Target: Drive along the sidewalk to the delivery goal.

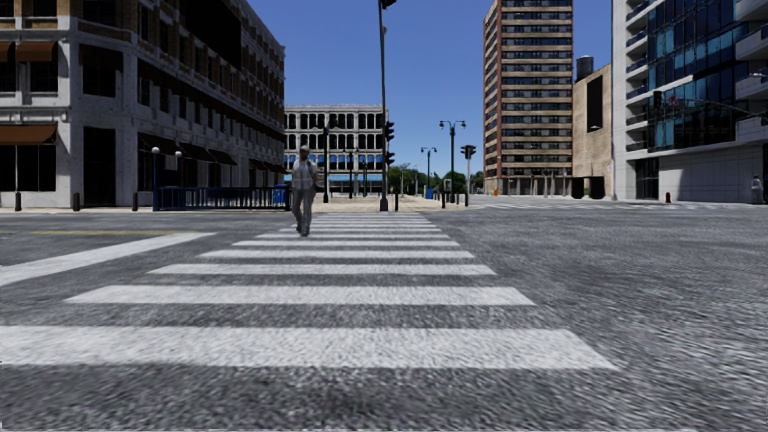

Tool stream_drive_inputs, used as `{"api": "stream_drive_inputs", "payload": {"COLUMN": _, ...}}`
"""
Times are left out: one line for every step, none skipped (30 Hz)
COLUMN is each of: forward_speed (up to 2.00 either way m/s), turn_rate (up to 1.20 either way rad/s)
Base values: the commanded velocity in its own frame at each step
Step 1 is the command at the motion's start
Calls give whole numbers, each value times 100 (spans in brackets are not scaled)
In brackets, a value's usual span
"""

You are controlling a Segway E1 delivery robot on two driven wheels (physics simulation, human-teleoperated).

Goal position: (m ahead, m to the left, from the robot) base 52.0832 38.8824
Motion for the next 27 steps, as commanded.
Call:
{"api": "stream_drive_inputs", "payload": {"forward_speed": 155, "turn_rate": 0}}
{"api": "stream_drive_inputs", "payload": {"forward_speed": 155, "turn_rate": 0}}
{"api": "stream_drive_inputs", "payload": {"forward_speed": 155, "turn_rate": 0}}
{"api": "stream_drive_inputs", "payload": {"forward_speed": 155, "turn_rate": 0}}
{"api": "stream_drive_inputs", "payload": {"forward_speed": 155, "turn_rate": 0}}
{"api": "stream_drive_inputs", "payload": {"forward_speed": 155, "turn_rate": 0}}
{"api": "stream_drive_inputs", "payload": {"forward_speed": 155, "turn_rate": 0}}
{"api": "stream_drive_inputs", "payload": {"forward_speed": 155, "turn_rate": 0}}
{"api": "stream_drive_inputs", "payload": {"forward_speed": 155, "turn_rate": 0}}
{"api": "stream_drive_inputs", "payload": {"forward_speed": 156, "turn_rate": 0}}
{"api": "stream_drive_inputs", "payload": {"forward_speed": 156, "turn_rate": 0}}
{"api": "stream_drive_inputs", "payload": {"forward_speed": 156, "turn_rate": 0}}
{"api": "stream_drive_inputs", "payload": {"forward_speed": 156, "turn_rate": 0}}
{"api": "stream_drive_inputs", "payload": {"forward_speed": 156, "turn_rate": 0}}
{"api": "stream_drive_inputs", "payload": {"forward_speed": 156, "turn_rate": 0}}
{"api": "stream_drive_inputs", "payload": {"forward_speed": 156, "turn_rate": 0}}
{"api": "stream_drive_inputs", "payload": {"forward_speed": 156, "turn_rate": 0}}
{"api": "stream_drive_inputs", "payload": {"forward_speed": 156, "turn_rate": 0}}
{"api": "stream_drive_inputs", "payload": {"forward_speed": 156, "turn_rate": 0}}
{"api": "stream_drive_inputs", "payload": {"forward_speed": 156, "turn_rate": 0}}
{"api": "stream_drive_inputs", "payload": {"forward_speed": 156, "turn_rate": 0}}
{"api": "stream_drive_inputs", "payload": {"forward_speed": 156, "turn_rate": 0}}
{"api": "stream_drive_inputs", "payload": {"forward_speed": 156, "turn_rate": 0}}
{"api": "stream_drive_inputs", "payload": {"forward_speed": 156, "turn_rate": 0}}
{"api": "stream_drive_inputs", "payload": {"forward_speed": 156, "turn_rate": 0}}
{"api": "stream_drive_inputs", "payload": {"forward_speed": 156, "turn_rate": 0}}
{"api": "stream_drive_inputs", "payload": {"forward_speed": 156, "turn_rate": 0}}
